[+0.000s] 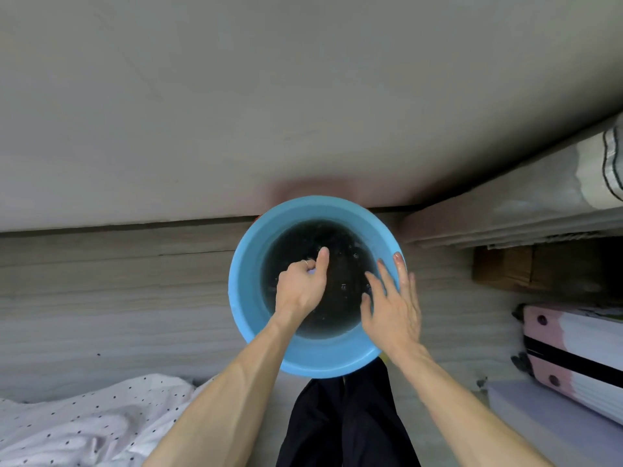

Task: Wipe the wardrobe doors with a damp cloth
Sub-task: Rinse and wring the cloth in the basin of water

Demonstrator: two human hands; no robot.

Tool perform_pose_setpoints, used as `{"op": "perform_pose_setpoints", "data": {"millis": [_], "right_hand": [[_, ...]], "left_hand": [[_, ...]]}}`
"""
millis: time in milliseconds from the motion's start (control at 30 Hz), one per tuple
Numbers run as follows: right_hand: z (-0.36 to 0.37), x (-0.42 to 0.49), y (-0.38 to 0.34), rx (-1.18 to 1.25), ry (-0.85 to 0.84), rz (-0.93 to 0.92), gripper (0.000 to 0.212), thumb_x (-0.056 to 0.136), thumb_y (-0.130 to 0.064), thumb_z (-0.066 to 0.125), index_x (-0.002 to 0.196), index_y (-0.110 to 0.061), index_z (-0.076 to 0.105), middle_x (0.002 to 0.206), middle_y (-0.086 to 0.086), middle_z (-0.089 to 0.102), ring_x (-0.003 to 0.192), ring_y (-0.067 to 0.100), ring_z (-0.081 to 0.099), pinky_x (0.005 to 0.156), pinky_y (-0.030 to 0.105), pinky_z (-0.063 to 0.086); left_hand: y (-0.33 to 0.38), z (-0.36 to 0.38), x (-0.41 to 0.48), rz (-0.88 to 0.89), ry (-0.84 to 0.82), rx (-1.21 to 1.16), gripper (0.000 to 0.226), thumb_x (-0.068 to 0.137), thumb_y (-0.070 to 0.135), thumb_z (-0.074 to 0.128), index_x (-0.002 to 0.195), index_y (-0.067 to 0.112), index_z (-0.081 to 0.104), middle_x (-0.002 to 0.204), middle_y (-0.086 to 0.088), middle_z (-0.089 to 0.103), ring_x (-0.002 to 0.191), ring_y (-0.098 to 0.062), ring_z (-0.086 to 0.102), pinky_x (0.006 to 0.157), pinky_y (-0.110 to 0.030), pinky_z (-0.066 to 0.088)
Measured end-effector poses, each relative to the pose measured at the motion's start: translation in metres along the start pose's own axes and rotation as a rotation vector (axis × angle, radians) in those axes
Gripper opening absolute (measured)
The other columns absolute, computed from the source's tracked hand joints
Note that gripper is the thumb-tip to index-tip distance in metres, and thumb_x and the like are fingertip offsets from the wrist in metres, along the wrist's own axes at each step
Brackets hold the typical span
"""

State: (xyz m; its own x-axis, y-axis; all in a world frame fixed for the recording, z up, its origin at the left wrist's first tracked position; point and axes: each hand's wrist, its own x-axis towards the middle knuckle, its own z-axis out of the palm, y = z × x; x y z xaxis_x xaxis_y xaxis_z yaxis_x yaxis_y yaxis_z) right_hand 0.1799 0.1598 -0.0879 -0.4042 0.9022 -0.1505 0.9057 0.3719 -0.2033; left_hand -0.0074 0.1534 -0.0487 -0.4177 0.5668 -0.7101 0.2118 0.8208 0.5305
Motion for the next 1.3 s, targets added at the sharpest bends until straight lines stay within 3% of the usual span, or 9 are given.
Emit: {"op": "perform_pose_setpoints", "data": {"millis": [200,367,467,600,800,933,1100,1300], "right_hand": [[0.003,-0.001,0.002,0.020,0.011,-0.010,0.037,0.086,-0.018,0.066,0.121,-0.008,0.068,0.144,0.011,0.055,0.154,0.030,0.007,0.118,0.056,0.023],[0.003,-0.001,0.003,0.045,0.034,0.000,0.037,0.089,-0.023,0.054,0.119,-0.010,0.069,0.142,0.009,0.057,0.154,0.030,0.009,0.118,0.055,0.022],[0.003,-0.001,0.003,0.060,0.044,0.002,0.037,0.089,-0.024,0.051,0.117,-0.010,0.070,0.141,0.008,0.058,0.154,0.029,0.011,0.118,0.055,0.022],[0.004,-0.001,0.002,0.071,0.066,0.006,0.037,0.088,-0.024,0.048,0.115,-0.010,0.070,0.139,0.008,0.059,0.154,0.029,0.012,0.118,0.056,0.025],[0.004,-0.001,0.003,0.058,0.058,-0.001,0.031,0.087,-0.019,0.062,0.115,-0.010,0.071,0.139,0.008,0.059,0.154,0.030,0.011,0.118,0.055,0.022],[0.004,-0.001,0.002,0.070,0.066,0.010,0.035,0.089,-0.023,0.050,0.114,-0.011,0.071,0.139,0.007,0.059,0.154,0.029,0.010,0.119,0.055,0.021],[0.003,-0.001,0.002,0.064,0.058,0.009,0.029,0.084,-0.017,0.068,0.113,-0.010,0.072,0.138,0.007,0.060,0.154,0.029,0.011,0.118,0.057,0.025],[0.005,-0.001,0.002,0.063,0.063,0.000,0.028,0.084,-0.018,0.069,0.111,-0.010,0.072,0.135,0.006,0.062,0.154,0.029,0.011,0.118,0.057,0.024]], "left_hand": [[0.013,0.004,-0.004,0.075,-0.010,0.338,0.057,0.104,0.048,0.032,0.061,0.013,0.047,0.071,-0.008,0.060,0.076,-0.034,0.058,0.074,-0.039,0.050],[0.010,0.006,-0.002,0.099,-0.026,0.478,0.053,0.106,0.042,0.031,0.079,0.010,0.063,0.068,-0.002,0.049,0.079,-0.032,0.052,0.072,-0.035,0.042],[0.008,0.006,-0.002,0.121,-0.043,0.505,0.052,0.106,0.041,0.031,0.087,0.009,0.067,0.068,0.000,0.046,0.080,-0.032,0.051,0.074,-0.035,0.044],[0.007,0.007,-0.003,0.131,-0.053,0.507,0.048,0.106,0.040,0.031,0.073,0.015,0.056,0.068,-0.001,0.046,0.080,-0.032,0.049,0.073,-0.035,0.042],[0.010,0.009,-0.001,0.144,-0.037,0.500,0.050,0.106,0.040,0.030,0.074,0.013,0.058,0.066,0.000,0.044,0.080,-0.032,0.049,0.073,-0.035,0.042],[0.011,0.008,0.000,0.150,-0.031,0.522,0.049,0.106,0.040,0.029,0.074,0.014,0.055,0.074,-0.005,0.051,0.080,-0.034,0.049,0.074,-0.037,0.045],[0.008,0.007,0.002,0.160,-0.035,0.550,0.049,0.106,0.039,0.029,0.075,0.013,0.056,0.066,0.000,0.043,0.077,-0.033,0.048,0.071,-0.035,0.041],[0.005,0.002,-0.001,0.131,-0.073,0.552,0.050,0.105,0.042,0.030,0.069,0.016,0.051,0.070,0.000,0.051,0.080,-0.032,0.052,0.072,-0.035,0.042]]}}
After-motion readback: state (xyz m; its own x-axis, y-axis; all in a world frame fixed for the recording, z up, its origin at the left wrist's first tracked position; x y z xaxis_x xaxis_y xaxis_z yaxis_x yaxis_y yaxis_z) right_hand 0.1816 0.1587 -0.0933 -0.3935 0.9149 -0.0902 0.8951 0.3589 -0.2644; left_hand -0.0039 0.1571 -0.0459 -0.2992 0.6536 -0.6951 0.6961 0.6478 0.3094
